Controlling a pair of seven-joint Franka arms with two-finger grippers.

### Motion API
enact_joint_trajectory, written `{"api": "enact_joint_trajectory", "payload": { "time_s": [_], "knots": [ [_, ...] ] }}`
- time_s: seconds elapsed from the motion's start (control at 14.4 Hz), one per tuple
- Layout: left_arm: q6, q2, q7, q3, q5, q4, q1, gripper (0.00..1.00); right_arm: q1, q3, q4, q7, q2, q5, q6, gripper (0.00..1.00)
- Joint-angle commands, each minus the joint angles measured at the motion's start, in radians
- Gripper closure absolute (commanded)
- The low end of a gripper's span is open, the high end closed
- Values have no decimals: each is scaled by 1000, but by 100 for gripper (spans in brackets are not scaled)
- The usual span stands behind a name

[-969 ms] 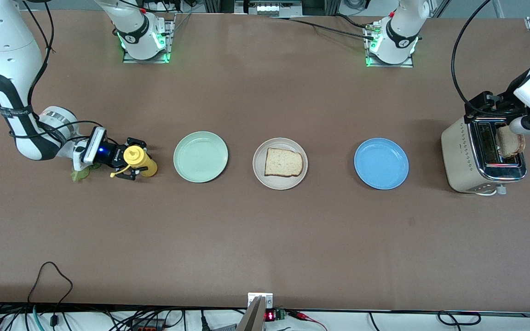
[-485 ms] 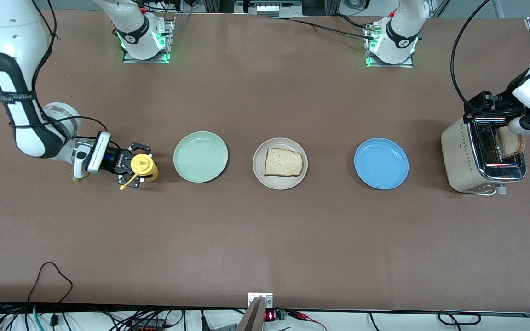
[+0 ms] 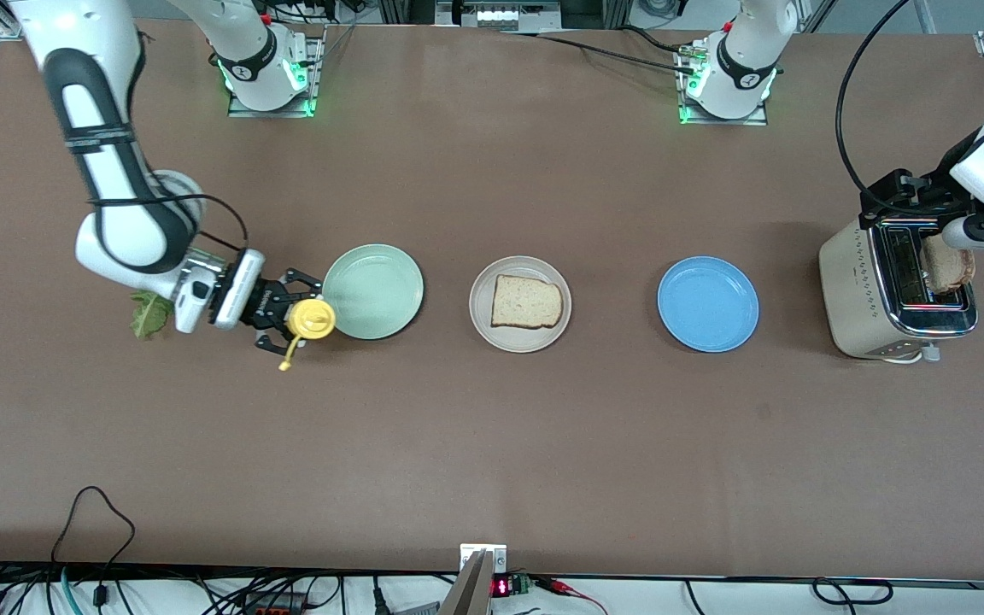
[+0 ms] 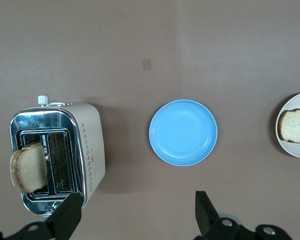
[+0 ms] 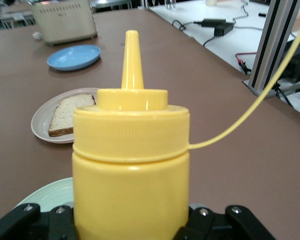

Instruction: Make sandwich in beige plate with both arms

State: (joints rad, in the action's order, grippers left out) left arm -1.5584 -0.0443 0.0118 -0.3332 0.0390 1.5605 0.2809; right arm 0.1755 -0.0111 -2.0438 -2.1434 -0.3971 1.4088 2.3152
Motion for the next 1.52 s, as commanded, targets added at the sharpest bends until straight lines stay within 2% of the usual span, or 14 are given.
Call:
{"api": "enact_joint_trajectory", "payload": {
  "time_s": [0.0, 0.28, 0.69, 0.97, 1.45],
  "knots": [
    [9, 20, 0, -6, -10, 12, 7, 0, 100, 11, 20, 123, 18, -59, 126, 59],
    [23, 20, 2, -6, -10, 12, 7, 0, 255, 11, 36, 282, 15, -140, 343, 58],
    [29, 20, 2, -4, -11, 7, 7, 0, 406, 13, 45, 436, -11, -315, 547, 58],
    [29, 20, 2, -4, -11, 7, 7, 0, 435, 14, 70, 462, -48, -376, 578, 59],
    [29, 18, 2, -4, -11, 7, 7, 0, 433, 31, 108, 552, -55, -591, 544, 61]
  ]
}}
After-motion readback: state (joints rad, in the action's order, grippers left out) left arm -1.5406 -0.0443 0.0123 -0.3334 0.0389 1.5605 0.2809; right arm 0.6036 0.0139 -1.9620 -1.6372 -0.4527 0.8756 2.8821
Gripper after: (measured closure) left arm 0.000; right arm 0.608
